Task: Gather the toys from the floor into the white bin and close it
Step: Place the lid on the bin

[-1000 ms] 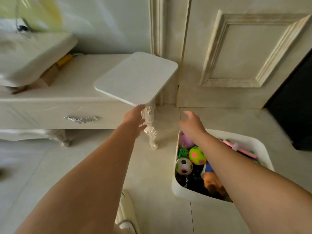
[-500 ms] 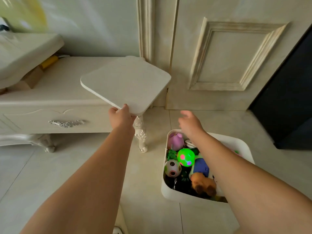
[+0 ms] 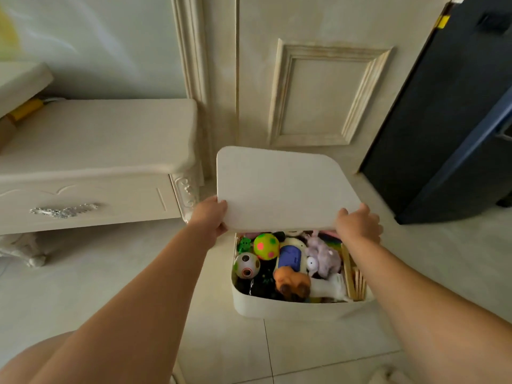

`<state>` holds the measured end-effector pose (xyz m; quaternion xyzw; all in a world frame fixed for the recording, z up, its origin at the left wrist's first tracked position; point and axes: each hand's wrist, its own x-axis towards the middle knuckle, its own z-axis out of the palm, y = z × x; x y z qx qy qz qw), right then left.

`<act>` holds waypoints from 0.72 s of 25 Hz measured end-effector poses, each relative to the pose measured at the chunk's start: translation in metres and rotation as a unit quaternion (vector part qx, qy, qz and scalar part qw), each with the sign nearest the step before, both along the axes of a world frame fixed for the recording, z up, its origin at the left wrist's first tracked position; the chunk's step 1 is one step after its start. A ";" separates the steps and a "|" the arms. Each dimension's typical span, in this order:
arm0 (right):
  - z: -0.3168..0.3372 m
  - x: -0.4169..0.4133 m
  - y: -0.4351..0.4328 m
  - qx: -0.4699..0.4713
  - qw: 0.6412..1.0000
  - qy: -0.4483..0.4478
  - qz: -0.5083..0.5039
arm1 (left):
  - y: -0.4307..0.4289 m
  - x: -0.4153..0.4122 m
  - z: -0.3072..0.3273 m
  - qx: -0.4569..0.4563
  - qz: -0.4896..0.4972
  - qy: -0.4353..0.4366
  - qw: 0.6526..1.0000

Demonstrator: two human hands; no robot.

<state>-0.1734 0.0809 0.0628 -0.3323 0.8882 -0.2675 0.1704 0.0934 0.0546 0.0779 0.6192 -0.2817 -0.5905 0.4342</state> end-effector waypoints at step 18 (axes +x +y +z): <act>-0.074 -0.045 0.068 0.183 0.983 0.023 -0.025 | 0.045 -0.025 -0.101 0.058 -0.163 -0.305 0.937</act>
